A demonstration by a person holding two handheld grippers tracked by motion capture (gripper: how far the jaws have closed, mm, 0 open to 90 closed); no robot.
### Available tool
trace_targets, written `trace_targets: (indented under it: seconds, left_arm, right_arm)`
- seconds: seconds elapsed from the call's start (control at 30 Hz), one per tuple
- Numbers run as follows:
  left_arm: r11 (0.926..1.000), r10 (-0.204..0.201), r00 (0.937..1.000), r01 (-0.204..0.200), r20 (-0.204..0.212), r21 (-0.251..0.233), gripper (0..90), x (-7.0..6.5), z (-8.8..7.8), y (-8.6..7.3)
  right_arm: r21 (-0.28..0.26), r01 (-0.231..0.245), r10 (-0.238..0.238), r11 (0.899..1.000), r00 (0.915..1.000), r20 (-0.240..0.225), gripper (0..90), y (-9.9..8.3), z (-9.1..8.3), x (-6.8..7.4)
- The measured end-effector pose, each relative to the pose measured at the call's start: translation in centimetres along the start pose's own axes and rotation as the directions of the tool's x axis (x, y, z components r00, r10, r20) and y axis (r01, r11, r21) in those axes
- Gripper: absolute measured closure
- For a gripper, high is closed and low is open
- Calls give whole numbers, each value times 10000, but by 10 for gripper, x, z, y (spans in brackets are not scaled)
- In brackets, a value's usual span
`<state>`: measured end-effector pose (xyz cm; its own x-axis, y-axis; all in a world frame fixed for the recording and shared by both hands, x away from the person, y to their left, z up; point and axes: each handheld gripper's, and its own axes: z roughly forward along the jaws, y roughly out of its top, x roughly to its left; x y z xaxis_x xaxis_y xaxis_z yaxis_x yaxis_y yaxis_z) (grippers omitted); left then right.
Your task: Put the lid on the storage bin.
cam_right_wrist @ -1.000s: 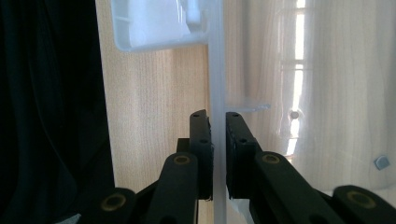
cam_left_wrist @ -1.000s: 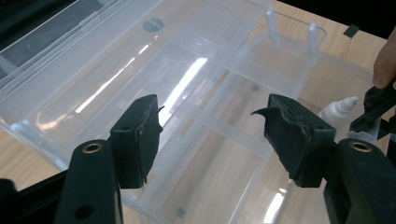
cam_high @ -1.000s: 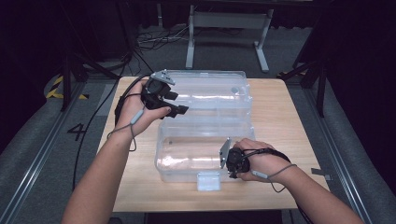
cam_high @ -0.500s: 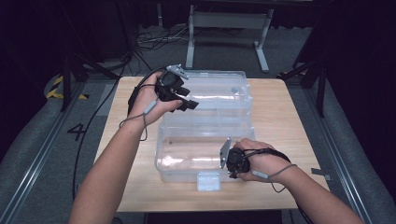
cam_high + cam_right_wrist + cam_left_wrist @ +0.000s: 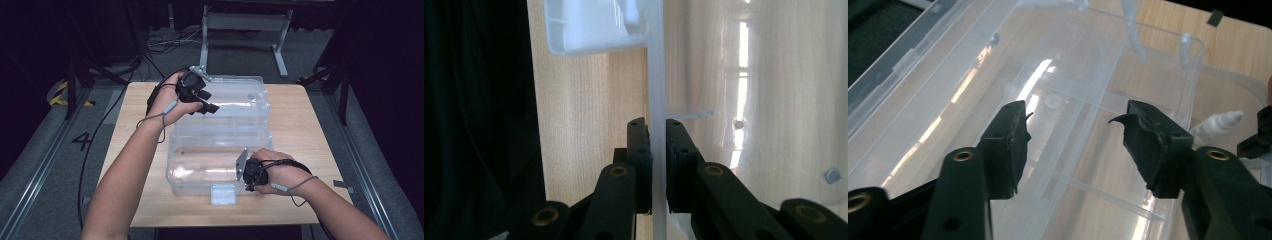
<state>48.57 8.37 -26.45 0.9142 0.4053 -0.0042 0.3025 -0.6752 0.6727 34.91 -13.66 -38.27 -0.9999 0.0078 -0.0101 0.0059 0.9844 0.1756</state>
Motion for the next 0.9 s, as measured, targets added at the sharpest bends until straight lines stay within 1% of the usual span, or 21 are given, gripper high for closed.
trace_targets:
  seconds: [0.1,0.13,0.23,0.33,0.4,0.47,0.5,0.6,0.63,0.67,0.73,0.87,0.9]
  left_arm:
    - [9999,151,9998,-152,157,73,454,2,7,4]
    - [9998,167,9997,-168,169,83,455,2,9,5]
    - [9998,160,9995,-162,284,77,453,2,15,8]
    - [9993,249,9992,-257,327,258,454,2,22,10]
    - [9990,284,9991,-294,328,322,458,2,24,11]
    - [9980,440,9981,-459,430,437,471,2,29,12]
    - [9980,440,9981,-459,430,437,478,2,29,12]
    - [9952,586,9971,-623,495,757,490,3,33,13]
    - [9920,725,9958,-778,551,999,506,4,35,14]
    - [9920,725,9958,-778,551,999,514,4,35,14]
    - [9872,807,9945,-891,674,1319,521,5,38,15]
    - [9843,894,9927,-1005,810,1450,561,4,41,18]
    - [9826,923,9919,-1049,871,1534,561,3,43,19]
  right_arm:
    - [23,-23,23,10000,10000,-3,839,0,0,0]
    - [17,63,-63,10000,10000,17,838,0,0,0]
    - [-84,7,-7,10000,10000,-1,838,-1,0,0]
    - [-92,14,-14,10000,10000,-20,838,-2,0,-1]
    - [-46,54,-54,10000,10000,-41,838,-1,0,-1]
    - [-31,59,-59,10000,10000,-45,837,-1,0,-1]
    - [-31,59,-59,10000,10000,-45,837,-1,0,-1]
    - [-47,69,-69,10000,10000,-47,837,-1,0,-1]
    - [-70,71,-71,10000,10000,-57,837,-1,0,-1]
    - [-70,71,-71,10000,10000,-57,837,-1,0,-1]
    - [-96,57,-58,9999,10000,-57,837,-2,0,-1]
    - [-144,49,-49,9999,10000,-58,837,-2,0,-1]
    - [-112,2,-2,9999,10000,-60,837,-2,0,-1]
